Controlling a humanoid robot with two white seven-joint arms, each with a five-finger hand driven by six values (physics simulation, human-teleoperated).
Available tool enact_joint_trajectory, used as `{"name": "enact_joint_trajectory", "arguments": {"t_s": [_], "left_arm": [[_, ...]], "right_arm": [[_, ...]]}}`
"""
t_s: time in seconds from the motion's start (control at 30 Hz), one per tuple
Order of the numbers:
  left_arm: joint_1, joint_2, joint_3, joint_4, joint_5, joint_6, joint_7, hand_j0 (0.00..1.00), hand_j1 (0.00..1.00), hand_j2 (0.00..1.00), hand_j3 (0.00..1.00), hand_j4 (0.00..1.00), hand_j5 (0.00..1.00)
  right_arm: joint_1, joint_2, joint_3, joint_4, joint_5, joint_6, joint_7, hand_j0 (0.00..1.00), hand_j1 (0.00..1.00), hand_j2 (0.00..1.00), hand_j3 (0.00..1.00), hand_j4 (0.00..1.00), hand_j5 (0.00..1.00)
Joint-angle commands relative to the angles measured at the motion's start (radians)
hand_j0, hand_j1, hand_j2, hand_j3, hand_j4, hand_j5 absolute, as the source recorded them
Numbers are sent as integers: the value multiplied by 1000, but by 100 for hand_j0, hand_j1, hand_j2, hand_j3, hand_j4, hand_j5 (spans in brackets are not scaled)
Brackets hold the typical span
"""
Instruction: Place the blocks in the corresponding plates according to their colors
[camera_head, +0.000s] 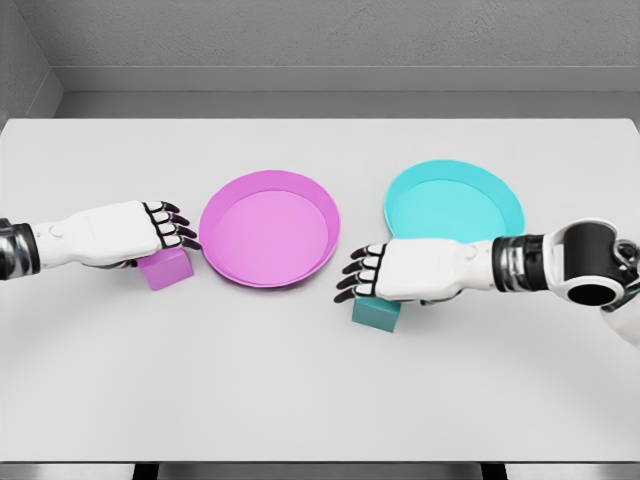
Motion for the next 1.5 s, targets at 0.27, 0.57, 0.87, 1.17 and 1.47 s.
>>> {"name": "enact_joint_trajectory", "arguments": {"t_s": [0.27,0.57,0.87,1.17,1.47], "left_arm": [[0,-7,2,0,1,0,-2,81,81,81,81,81,81],[2,-7,0,-2,-27,-3,0,66,66,66,66,66,66],[2,-2,0,-3,-30,-10,0,54,54,54,54,54,54],[-20,10,3,-14,-30,-16,0,41,41,41,41,41,41],[-101,15,11,-26,21,-16,0,36,36,36,36,36,36]], "right_arm": [[2,12,20,4,8,2,0,100,100,100,100,100,100],[-5,30,29,11,29,2,0,100,100,100,100,100,100],[-11,55,48,31,51,2,0,100,100,100,100,100,100],[-17,62,57,45,51,2,0,99,99,99,99,99,99],[-17,62,63,45,52,2,0,78,78,78,78,78,78]]}}
